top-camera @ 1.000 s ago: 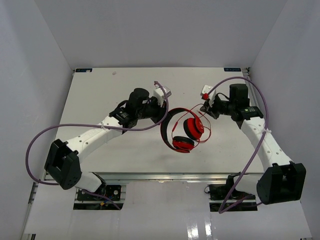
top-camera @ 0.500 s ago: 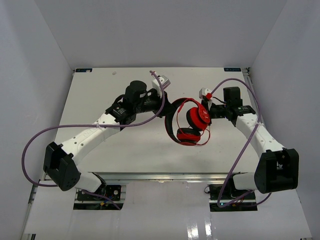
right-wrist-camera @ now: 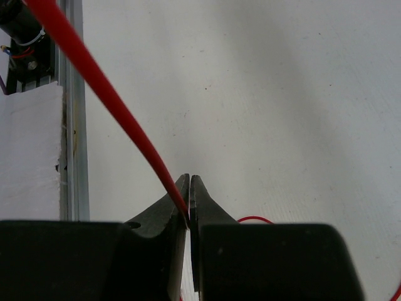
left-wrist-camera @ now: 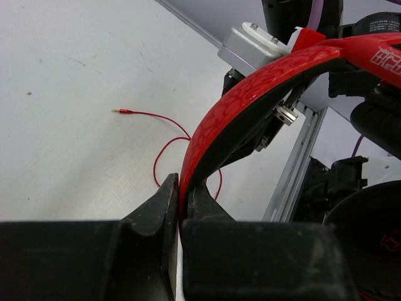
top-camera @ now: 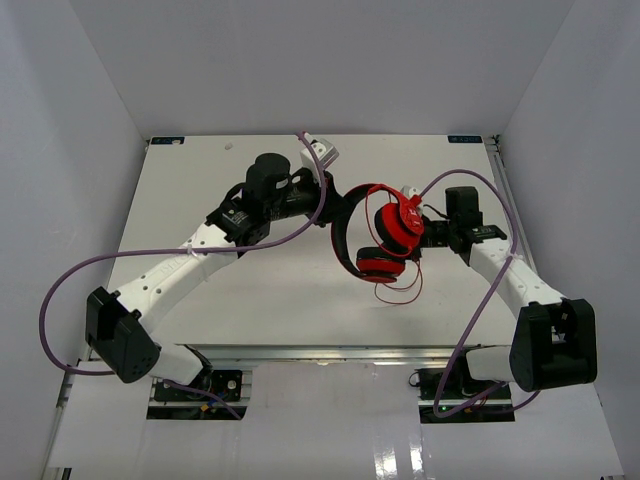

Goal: Wrap the headphones

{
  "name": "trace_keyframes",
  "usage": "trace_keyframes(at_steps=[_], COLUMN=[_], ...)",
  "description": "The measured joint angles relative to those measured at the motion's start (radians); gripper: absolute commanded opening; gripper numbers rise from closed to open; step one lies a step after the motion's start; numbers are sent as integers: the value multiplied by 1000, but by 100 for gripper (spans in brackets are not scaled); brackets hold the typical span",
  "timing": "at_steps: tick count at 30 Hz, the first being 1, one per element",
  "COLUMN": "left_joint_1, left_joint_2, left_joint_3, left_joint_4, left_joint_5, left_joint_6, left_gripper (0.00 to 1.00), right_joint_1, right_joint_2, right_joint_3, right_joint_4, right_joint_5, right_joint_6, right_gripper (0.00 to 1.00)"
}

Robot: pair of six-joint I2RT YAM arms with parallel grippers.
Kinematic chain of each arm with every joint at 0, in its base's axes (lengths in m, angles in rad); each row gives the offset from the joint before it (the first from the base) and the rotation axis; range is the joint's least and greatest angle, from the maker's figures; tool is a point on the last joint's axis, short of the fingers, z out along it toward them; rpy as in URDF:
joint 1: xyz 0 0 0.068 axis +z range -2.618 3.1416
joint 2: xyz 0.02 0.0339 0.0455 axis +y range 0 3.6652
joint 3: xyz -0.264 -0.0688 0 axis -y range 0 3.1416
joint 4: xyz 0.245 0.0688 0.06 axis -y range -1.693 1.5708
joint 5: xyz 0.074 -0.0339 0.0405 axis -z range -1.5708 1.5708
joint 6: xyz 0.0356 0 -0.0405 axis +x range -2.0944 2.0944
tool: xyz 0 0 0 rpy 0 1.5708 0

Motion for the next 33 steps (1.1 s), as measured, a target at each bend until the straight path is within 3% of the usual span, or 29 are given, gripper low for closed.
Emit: trace_keyframes(at_steps=[8, 12, 15, 22, 28, 33], left_joint_1=[0, 0, 0, 0, 0, -1], left_joint_2=[-1, -1, 3, 13, 41, 43], left_joint_3=[29, 64, 100, 162, 214, 249], left_joint_4=[-13, 4, 16, 66, 84, 91], left_joint_5=[-33, -46, -48, -47, -55, -180], left_joint_6=[-18, -50, -81, -158, -200, -233], left_gripper=[0, 0, 0, 0, 0, 0], right_joint_1=[-1, -1, -1, 12, 50, 88], right_joint_2=[-5, -5, -5, 7, 53, 67], right_joint_3=[-12, -12, -12, -12, -12, -58], right_joint_4=[48, 53, 90, 313, 466, 566], right_joint_5=[-17, -75, -124, -190, -200, -216], right_joint_6=[38, 60, 111, 321, 444, 468], right_gripper=[16, 33, 39, 59, 62, 62])
